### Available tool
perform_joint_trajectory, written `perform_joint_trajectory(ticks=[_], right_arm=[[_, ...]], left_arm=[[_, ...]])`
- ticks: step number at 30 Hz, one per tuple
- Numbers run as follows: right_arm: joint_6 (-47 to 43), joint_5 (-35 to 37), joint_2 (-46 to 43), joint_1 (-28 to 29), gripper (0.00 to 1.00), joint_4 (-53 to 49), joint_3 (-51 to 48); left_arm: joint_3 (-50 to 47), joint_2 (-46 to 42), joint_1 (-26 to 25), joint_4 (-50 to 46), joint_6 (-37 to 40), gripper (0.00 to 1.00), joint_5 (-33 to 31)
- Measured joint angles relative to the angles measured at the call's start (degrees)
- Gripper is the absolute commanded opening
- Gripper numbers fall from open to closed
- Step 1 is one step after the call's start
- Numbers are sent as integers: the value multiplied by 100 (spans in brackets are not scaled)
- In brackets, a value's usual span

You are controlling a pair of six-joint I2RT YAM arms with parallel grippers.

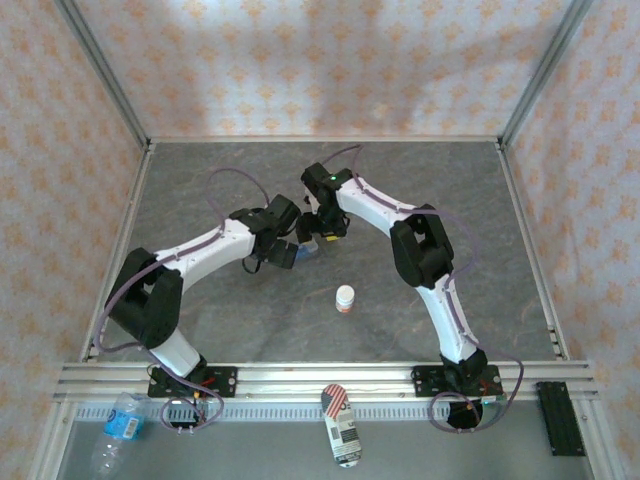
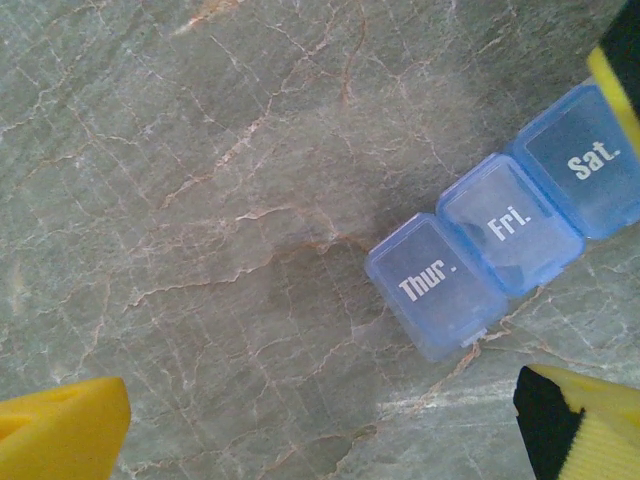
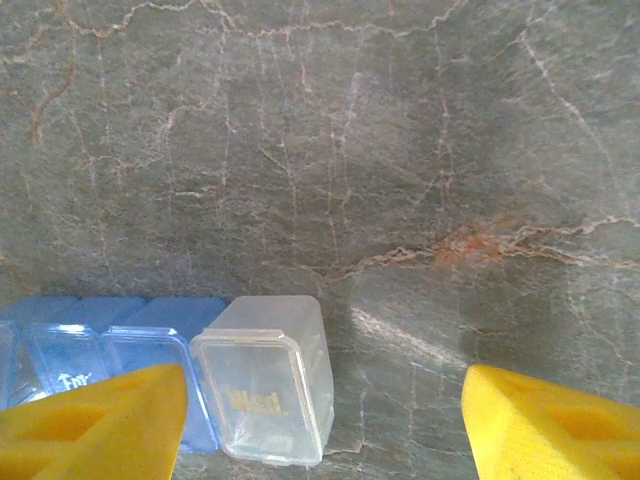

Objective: Sort the pills into containers

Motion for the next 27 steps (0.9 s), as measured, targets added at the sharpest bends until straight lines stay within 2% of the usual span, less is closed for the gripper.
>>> perform_joint_trajectory(ticks=[27], right_arm=[[17, 166, 59, 57, 72, 90, -22]], left_arm=[[-24, 446, 37, 293, -7, 100, -328]])
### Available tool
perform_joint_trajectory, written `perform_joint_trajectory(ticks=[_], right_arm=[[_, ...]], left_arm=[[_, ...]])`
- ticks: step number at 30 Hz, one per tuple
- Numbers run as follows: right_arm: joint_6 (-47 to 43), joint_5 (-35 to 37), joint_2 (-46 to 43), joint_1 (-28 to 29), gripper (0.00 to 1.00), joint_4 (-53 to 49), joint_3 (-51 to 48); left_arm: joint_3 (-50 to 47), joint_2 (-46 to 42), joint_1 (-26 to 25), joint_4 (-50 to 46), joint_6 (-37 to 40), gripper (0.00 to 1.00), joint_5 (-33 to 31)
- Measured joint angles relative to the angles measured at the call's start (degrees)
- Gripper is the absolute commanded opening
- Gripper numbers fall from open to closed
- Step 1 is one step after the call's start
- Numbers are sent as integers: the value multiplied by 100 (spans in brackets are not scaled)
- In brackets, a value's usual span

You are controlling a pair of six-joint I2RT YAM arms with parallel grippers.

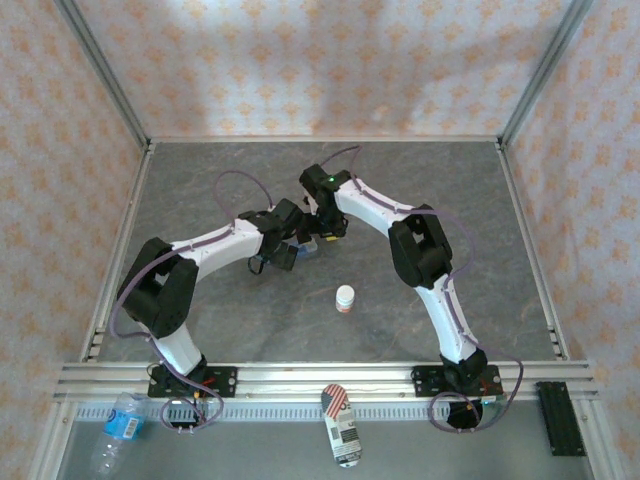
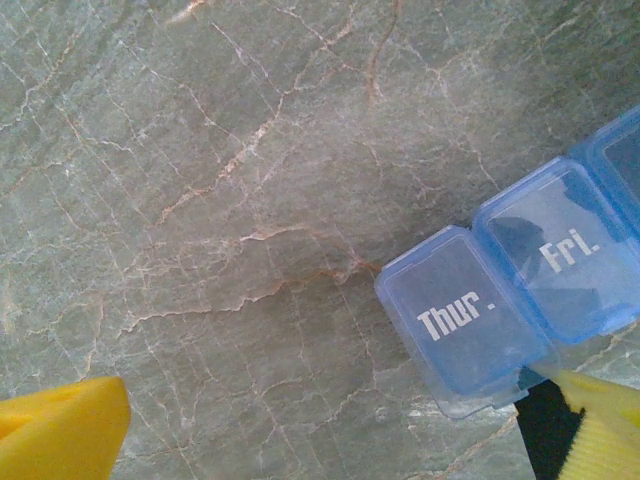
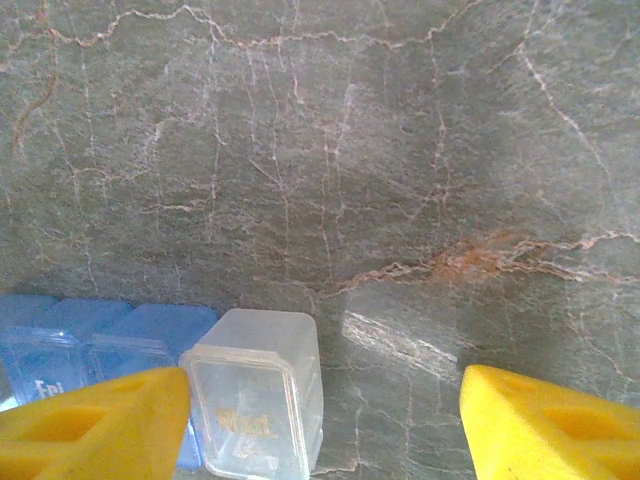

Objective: Sort the pills into containers

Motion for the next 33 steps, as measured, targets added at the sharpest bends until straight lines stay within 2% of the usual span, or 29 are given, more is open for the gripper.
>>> perform_joint_trajectory(ticks=[13, 33], right_arm=[[0, 0, -2, 31, 71, 111, -66], [-2, 20, -35, 46, 71, 210, -155]], left_arm=[[291, 7, 199, 2, 4, 100, -107], [586, 496, 675, 109, 94, 100, 15]])
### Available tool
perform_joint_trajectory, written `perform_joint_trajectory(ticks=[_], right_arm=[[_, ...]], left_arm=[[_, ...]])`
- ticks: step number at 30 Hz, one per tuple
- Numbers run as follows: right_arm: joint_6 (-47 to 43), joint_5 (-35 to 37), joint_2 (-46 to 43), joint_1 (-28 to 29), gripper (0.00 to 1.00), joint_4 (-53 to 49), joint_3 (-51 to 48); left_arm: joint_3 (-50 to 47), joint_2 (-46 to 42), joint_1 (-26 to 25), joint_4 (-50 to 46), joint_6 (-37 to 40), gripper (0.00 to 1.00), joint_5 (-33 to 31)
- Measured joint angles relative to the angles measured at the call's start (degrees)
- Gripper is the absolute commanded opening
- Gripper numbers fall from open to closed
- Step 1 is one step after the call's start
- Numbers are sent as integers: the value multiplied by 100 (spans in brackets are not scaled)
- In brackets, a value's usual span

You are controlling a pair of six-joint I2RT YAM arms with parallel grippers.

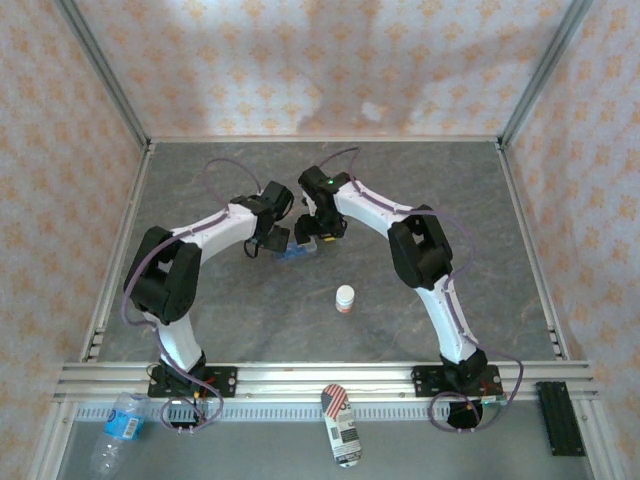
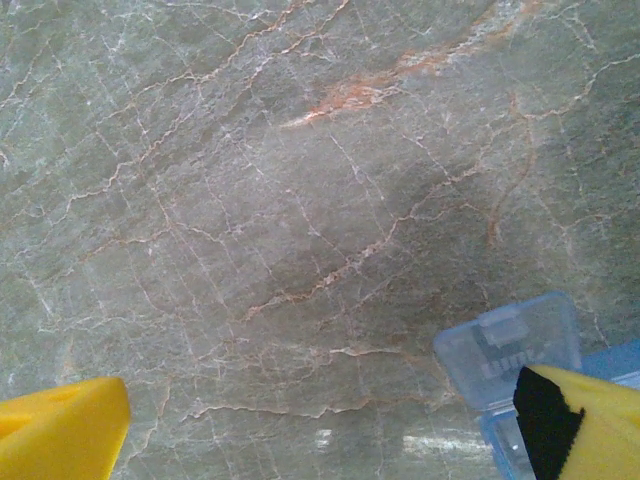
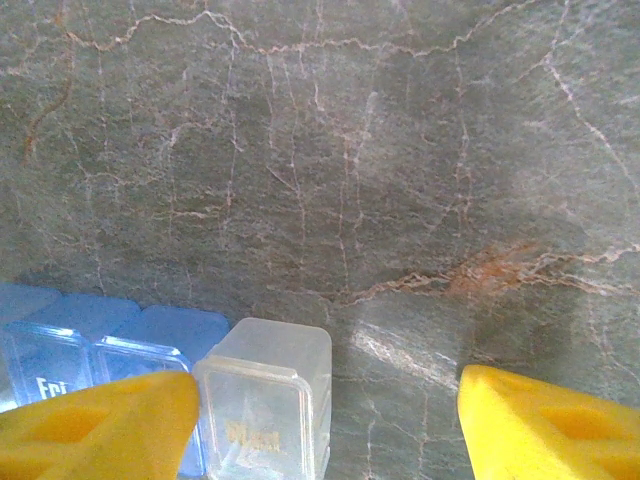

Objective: Sort the pills into containers

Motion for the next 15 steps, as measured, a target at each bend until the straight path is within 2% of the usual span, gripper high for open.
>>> perform_joint_trajectory(ticks=[15], right_arm=[[2, 22, -37, 11, 70, 55, -61]], left_arm=[[138, 225, 127, 105, 15, 100, 111]])
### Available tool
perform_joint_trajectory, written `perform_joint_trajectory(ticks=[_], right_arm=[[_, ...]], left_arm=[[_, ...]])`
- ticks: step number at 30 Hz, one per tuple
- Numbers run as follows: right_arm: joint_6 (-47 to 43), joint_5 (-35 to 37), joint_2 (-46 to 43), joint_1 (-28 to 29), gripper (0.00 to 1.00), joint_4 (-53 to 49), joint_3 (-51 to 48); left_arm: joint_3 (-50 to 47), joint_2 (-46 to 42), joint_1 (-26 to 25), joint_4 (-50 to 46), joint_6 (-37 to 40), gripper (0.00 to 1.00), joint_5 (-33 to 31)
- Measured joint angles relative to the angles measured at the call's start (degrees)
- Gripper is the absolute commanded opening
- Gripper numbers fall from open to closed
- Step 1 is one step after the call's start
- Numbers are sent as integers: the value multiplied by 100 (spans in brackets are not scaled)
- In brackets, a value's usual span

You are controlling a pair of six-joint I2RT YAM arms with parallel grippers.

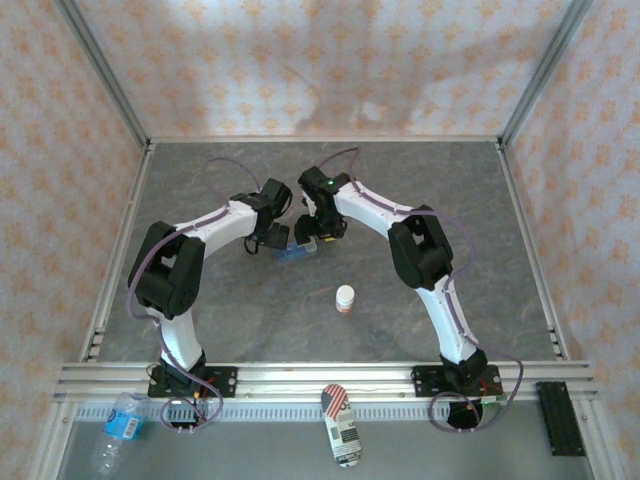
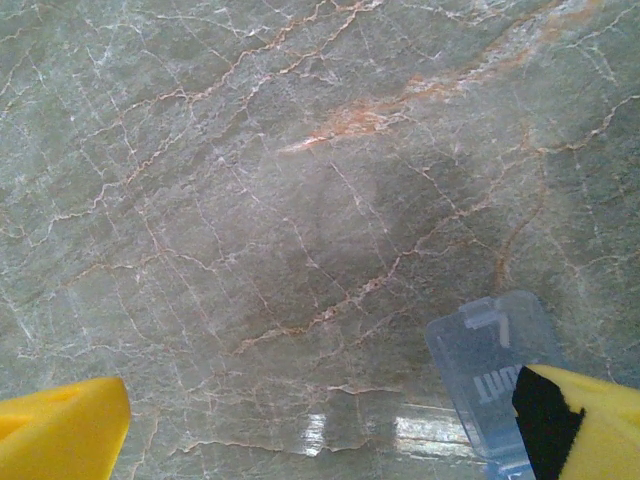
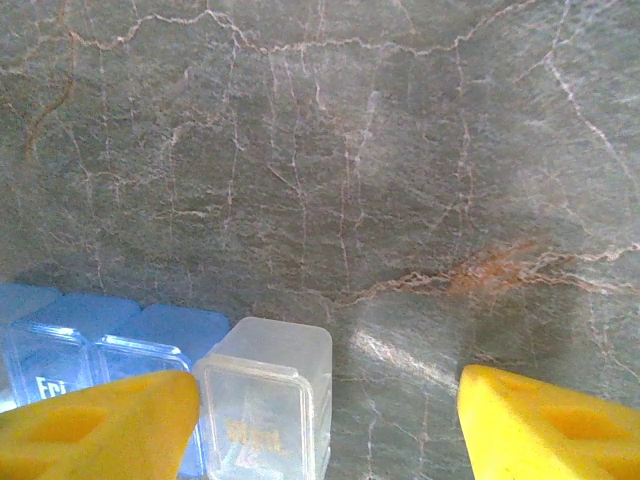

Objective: Sort the pills into containers

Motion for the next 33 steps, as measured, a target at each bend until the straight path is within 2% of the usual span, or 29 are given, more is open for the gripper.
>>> perform_joint_trajectory(ticks=[8, 16, 23, 29, 33], right_arm=[[0, 28, -15, 0, 71, -39, 28], [0, 162, -59, -22, 72, -271, 116], [-2, 302, -468, -256, 72, -378, -138], [0, 352, -835, -470, 72, -315, -647], [2, 376, -1001, -533, 72, -216, -1019]], left_arm=[[195, -79, 0, -2, -81, 100, 221], [170, -1115, 105, 258, -675, 100, 925], [-636, -1580, 153, 1078, -1427, 100, 1840], [-1596, -1580, 155, 1685, -1978, 100, 2253], [-1838, -1567, 155, 2031, -2173, 100, 2463]])
